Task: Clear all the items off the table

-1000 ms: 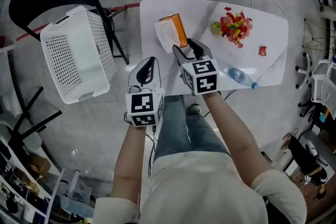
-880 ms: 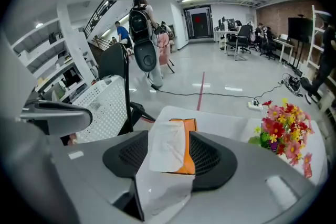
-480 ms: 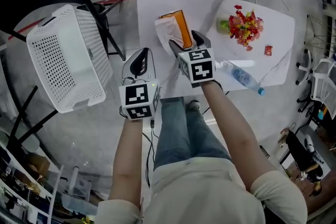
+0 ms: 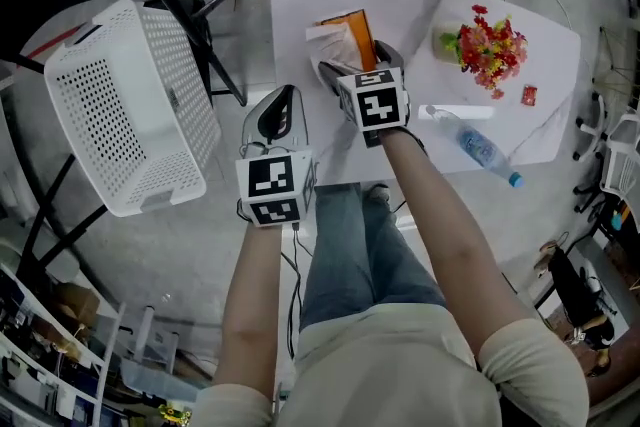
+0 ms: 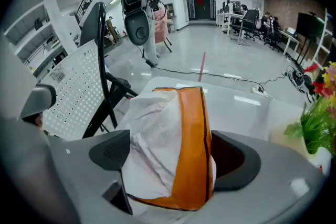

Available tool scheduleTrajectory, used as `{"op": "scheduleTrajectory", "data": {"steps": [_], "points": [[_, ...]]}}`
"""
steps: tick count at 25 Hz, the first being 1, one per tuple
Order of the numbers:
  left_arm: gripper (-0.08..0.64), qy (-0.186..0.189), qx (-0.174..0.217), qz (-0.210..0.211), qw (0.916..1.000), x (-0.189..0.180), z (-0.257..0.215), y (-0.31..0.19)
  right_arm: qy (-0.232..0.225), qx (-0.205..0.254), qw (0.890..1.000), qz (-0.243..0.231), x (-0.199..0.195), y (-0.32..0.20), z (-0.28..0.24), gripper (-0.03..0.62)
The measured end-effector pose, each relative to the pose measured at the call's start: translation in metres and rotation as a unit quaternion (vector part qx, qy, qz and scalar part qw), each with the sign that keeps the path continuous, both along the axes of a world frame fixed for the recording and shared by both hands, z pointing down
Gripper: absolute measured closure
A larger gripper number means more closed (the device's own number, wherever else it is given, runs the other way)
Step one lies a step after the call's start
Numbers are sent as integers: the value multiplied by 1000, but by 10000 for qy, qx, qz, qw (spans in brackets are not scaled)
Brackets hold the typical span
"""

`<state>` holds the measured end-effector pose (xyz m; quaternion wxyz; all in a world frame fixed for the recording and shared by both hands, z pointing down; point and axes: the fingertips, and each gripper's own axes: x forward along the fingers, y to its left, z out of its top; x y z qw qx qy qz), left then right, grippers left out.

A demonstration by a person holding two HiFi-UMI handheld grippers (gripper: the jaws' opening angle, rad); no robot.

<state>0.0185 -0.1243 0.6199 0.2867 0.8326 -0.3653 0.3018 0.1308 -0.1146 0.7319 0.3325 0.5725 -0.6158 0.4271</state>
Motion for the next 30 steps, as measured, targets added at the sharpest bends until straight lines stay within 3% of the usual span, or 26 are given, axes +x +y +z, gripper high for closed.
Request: {"op": "scheduleTrajectory", "data": {"steps": [14,17,22,30], "points": [[549,67,-123,-64,9999,-13,12,3,205,-230,9995,33,4,-5,26,126],[549,28,-104,-96,9999,-15,12,2,266,-231,9994,-29,5,-4,25,178],[549,25,-86,-27,10000,-12,5,9,240,-269,9993,116,10,1,14,319],[549,138,-37,41,9999,-4,-22,22,271,-179,9994,71,14,9,-23,337]]}}
